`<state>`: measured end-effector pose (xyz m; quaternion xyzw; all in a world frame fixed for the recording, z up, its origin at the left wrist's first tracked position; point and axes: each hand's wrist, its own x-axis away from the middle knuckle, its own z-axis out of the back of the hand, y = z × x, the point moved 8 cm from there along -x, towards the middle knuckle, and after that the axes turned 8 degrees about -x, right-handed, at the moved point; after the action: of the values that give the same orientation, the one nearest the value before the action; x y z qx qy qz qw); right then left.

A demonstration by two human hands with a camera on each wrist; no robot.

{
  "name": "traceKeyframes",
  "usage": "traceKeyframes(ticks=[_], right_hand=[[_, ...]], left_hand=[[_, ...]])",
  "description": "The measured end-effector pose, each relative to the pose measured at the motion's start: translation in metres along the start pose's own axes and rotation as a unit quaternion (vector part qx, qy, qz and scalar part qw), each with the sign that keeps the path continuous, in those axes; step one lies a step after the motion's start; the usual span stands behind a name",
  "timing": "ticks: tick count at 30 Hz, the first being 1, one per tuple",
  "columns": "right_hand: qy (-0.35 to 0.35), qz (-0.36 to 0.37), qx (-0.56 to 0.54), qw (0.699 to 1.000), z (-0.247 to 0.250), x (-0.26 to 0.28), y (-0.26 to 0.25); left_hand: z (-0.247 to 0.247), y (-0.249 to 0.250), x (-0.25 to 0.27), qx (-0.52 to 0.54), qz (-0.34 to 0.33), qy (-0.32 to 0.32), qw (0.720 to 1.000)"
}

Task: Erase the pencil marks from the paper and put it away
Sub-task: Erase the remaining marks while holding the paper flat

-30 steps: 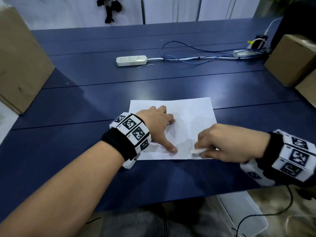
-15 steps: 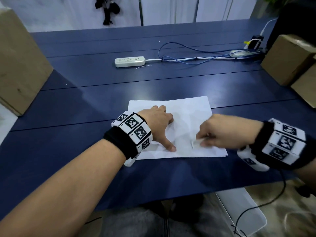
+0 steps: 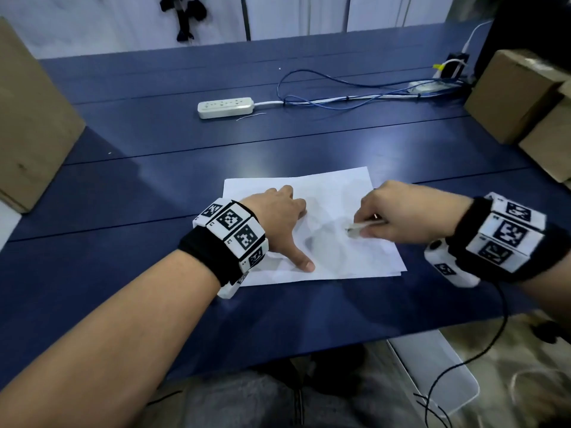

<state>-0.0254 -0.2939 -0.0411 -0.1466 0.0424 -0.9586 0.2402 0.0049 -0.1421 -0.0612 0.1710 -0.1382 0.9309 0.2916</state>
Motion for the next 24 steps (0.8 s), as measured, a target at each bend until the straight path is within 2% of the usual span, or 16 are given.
traceKeyframes(ticks=[3,7,9,12,14,19,21,24], right_hand=[[0.006,0.029,0.024,0.999,-0.006,0.007,-0.009],[-0.054,0.106,-0.017,0.993,-0.024,0.032,-0.047],[-0.042,0.081,-0.006,0.996,-0.022,0.022,-0.037],[-0.004,0.007,0.005,1.000,-0.006,0.005,0.000],[-0.001,0.020,0.027,0.999,-0.006,0.008,0.003],[-0.073,0.094,-0.013,0.993,-0.020,0.031,-0.036],[-0.056,0.057,-0.032,0.996,-0.015,0.015,-0.019],[0.008,0.000,0.018,1.000,0.003,-0.003,0.012]], left_hand=[[0.001,0.002,-0.002,-0.003,0.006,0.000,1.000],[0.003,0.011,-0.002,-0.014,0.019,0.009,1.000],[0.005,0.017,-0.003,-0.018,0.019,0.006,1.000],[0.006,0.019,-0.003,-0.021,0.025,-0.003,0.999],[0.006,0.019,-0.003,-0.021,0.028,-0.003,0.999],[0.006,0.019,-0.003,-0.017,0.027,-0.001,0.999],[0.006,0.019,-0.002,-0.016,0.028,-0.003,0.999],[0.006,0.019,-0.001,-0.022,0.026,0.002,0.999]])
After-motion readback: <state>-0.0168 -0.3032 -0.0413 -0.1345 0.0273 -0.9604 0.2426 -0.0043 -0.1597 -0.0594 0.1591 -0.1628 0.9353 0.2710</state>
